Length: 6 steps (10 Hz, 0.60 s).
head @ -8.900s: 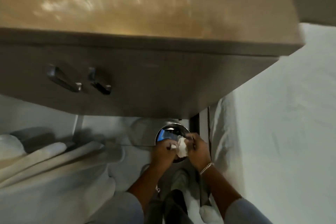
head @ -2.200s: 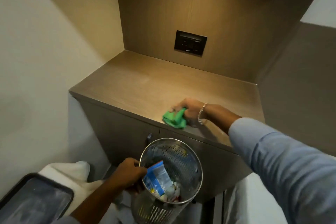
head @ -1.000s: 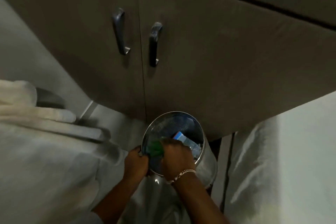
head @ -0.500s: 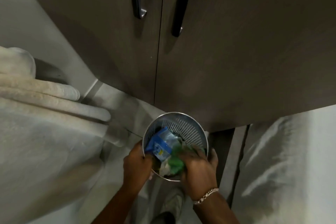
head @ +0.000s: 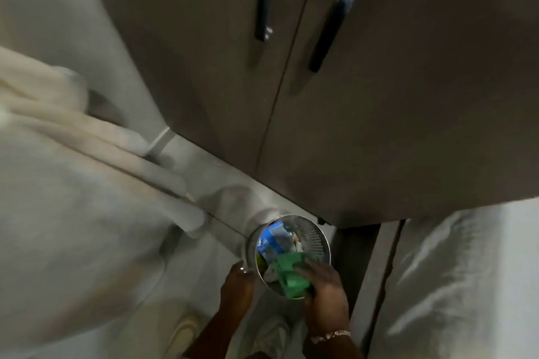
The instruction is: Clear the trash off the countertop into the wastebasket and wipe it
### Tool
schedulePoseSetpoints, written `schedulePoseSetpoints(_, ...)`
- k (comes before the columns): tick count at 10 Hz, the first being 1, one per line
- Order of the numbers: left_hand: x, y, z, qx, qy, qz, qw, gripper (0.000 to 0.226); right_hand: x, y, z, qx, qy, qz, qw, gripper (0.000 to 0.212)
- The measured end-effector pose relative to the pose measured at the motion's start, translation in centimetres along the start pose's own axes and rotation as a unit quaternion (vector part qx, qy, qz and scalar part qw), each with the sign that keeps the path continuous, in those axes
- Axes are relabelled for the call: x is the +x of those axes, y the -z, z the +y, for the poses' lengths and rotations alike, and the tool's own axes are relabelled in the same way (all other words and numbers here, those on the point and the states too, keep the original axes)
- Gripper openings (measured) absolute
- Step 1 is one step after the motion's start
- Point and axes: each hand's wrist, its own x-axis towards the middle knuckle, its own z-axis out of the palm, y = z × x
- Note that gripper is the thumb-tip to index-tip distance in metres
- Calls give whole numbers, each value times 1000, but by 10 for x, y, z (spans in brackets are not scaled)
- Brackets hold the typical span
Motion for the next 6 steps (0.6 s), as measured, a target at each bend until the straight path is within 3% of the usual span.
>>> schedulePoseSetpoints(1, -79, 49, 56, -253, 23, -78, 964, 30, -12, 26, -73, 84, 109, 79, 987, 35)
schedulePoseSetpoints(2, -158, 135, 110, -369, -96, -8, 925, 44, -11, 53, -185, 161, 252, 122, 946, 26)
schedulePoseSetpoints(3, -220, 232, 145, -340, -203, 143, 907, 41, -3, 72, -299, 207, 351, 110, 907, 34)
schedulePoseSetpoints(4, -257, 321, 163, -277, -255, 247, 893, 40, 4, 79, -401, 198, 428, 84, 878, 29)
schedulePoseSetpoints(5, -263, 381, 176, -206, -224, 318, 898, 59, 12, 67, -467, 140, 473, 11, 870, 22)
schedulePoseSetpoints(6, -264, 406, 181, -182, -208, 369, 887, 64, 26, 51, -493, 34, 423, -87, 901, 35)
